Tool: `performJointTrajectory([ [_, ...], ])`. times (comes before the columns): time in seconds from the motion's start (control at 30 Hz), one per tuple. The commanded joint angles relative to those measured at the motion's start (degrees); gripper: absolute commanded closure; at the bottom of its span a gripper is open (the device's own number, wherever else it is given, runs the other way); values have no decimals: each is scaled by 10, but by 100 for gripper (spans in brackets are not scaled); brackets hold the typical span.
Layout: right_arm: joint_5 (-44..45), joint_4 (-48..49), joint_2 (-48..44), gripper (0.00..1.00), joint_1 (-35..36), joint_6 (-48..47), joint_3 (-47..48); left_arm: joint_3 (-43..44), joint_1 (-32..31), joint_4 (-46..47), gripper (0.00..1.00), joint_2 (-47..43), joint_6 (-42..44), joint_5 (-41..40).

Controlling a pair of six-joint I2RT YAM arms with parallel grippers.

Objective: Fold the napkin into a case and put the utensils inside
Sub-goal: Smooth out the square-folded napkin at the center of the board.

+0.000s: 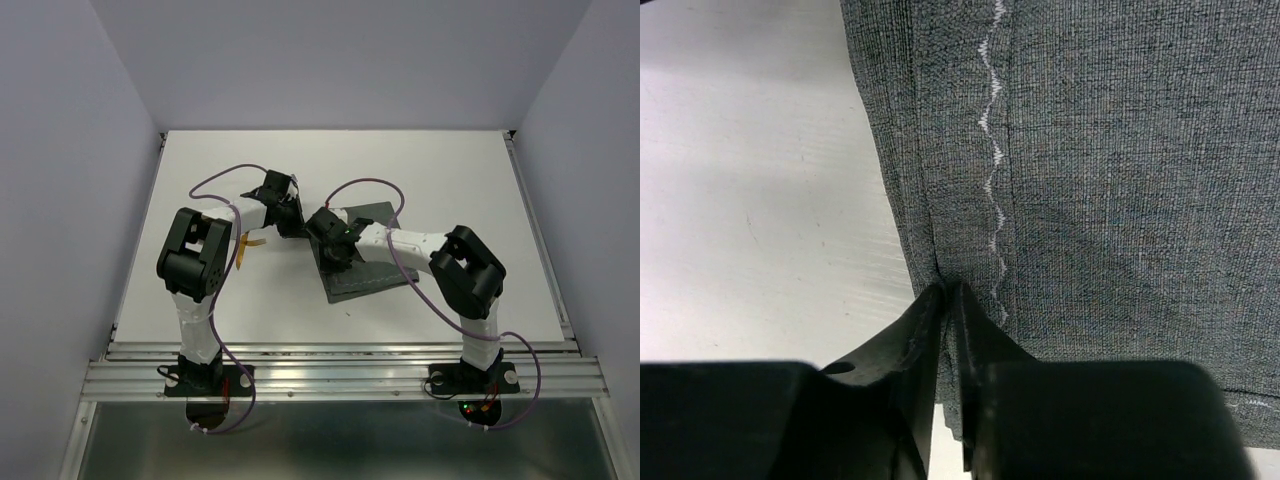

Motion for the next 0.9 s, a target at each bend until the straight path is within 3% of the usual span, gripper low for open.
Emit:
performJointTrajectory([
  [0.0,21,3,-5,88,5,8,5,10,4,11,100,-13,7,12],
  [0.1,24,3,-13,99,11,9,3,12,4,11,100,-11,7,14],
  [0.87,37,-15,-99,99,11,13,-48,26,4,12,100,10,6,26],
])
